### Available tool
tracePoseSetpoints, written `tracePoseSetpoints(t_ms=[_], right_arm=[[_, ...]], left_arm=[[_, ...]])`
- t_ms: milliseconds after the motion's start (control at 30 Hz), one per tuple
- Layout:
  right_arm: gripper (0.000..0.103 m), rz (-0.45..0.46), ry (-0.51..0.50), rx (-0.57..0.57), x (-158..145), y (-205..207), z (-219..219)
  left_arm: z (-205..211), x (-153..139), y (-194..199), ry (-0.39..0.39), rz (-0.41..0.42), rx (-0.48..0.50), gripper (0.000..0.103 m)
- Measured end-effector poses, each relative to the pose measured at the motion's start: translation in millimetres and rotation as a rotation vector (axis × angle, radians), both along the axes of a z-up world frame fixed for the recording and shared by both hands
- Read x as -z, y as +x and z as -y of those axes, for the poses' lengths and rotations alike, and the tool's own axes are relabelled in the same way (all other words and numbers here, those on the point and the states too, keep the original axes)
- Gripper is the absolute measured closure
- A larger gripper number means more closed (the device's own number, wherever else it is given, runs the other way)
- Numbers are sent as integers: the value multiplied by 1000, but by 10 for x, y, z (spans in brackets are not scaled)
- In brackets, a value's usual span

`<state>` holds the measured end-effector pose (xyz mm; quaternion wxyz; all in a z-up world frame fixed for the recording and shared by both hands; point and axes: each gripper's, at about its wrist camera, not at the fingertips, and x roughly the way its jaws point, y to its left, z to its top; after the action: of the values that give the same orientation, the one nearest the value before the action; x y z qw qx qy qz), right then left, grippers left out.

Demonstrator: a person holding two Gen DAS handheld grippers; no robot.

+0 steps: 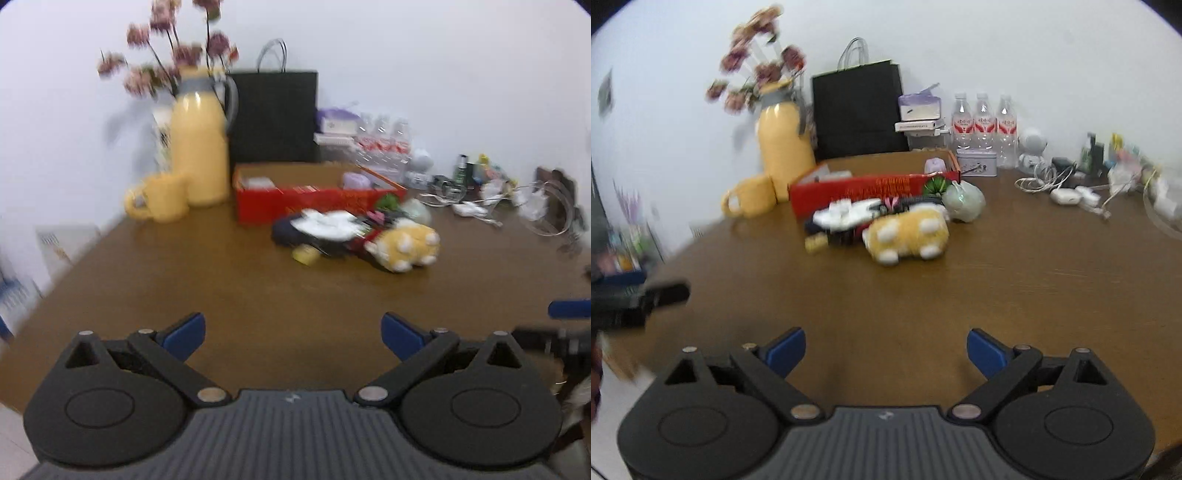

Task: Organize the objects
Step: 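Grasp a small white cap with the left gripper while the right grasps another cap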

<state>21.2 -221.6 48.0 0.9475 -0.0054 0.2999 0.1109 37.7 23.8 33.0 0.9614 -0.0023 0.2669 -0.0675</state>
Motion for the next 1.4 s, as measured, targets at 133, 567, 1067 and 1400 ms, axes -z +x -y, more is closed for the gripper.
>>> tracePoseSetpoints(t_ms=[133,567,1067,1400], right_arm=[[9,16,-19,-15,-59,-216,-13],[15,168,-11,16,-331,939,13],[43,-29,66,-232,60,3247,-812],[78,-42,-84,-269,306,3464,-1389]], left_arm=[[172,-8,27,29,50,25,0],[662,143,1567,163,112,112,28],[147,463,2423,-12,38,47,74],[13,604,2572,29,-54,-57,74]])
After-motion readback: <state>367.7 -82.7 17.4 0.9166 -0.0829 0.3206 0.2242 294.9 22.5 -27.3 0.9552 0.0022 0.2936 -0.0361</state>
